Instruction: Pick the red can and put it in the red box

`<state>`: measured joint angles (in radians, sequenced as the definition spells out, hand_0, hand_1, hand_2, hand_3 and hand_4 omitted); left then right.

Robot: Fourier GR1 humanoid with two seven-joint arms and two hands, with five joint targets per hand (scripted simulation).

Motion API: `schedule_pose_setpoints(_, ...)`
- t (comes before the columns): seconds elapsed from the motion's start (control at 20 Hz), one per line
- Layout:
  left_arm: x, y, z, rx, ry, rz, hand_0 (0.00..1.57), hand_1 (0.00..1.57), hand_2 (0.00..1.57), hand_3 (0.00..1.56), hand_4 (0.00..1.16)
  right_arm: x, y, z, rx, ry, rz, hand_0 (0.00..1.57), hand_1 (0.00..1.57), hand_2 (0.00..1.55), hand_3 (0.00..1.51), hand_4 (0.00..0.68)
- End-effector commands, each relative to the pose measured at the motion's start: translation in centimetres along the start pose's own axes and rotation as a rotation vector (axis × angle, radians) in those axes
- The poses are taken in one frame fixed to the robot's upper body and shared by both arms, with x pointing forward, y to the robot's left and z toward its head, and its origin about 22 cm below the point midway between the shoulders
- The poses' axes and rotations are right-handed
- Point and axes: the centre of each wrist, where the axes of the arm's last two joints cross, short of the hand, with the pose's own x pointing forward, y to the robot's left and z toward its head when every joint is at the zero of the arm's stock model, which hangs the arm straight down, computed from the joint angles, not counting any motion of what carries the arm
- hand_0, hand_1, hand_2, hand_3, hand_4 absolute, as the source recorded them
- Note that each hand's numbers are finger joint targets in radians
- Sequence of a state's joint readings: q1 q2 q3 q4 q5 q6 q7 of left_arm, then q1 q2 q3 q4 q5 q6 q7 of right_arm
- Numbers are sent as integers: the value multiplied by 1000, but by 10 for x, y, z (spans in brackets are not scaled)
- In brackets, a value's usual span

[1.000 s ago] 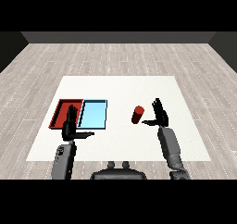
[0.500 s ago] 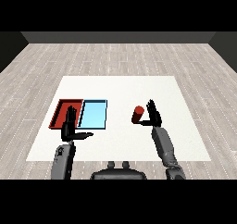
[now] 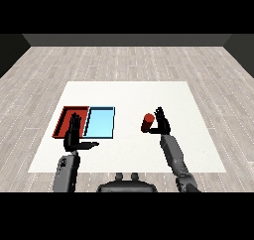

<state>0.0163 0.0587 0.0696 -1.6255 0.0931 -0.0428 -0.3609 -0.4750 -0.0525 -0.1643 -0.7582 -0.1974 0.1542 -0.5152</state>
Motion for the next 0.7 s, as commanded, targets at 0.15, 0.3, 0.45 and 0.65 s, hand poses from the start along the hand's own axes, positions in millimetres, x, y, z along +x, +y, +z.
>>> schedule_pose_setpoints(0.15, -8, -17, 1, 2, 3, 8, 0, 0, 0, 0, 0, 8, -1, -14, 14, 28, -24, 0, 0, 0, 0, 0)
schedule_pose_setpoints(0.3, -7, 7, -13, 2, 5, 30, 0, 0, 0, 0, 0, -22, 33, -6, 3, 8, -21, 0, 0, 0, 0, 0)
schedule_pose_setpoints(0.45, -12, 13, -7, 27, 9, -2, 0, 0, 0, 0, 0, -5, 31, -25, 8, -1, -34, 0, 0, 0, 0, 0)
schedule_pose_setpoints(0.65, 9, 9, 1, 7, 0, -5, 0, 0, 0, 0, 0, -13, -4, -19, 0, 24, -18, 0, 0, 0, 0, 0)
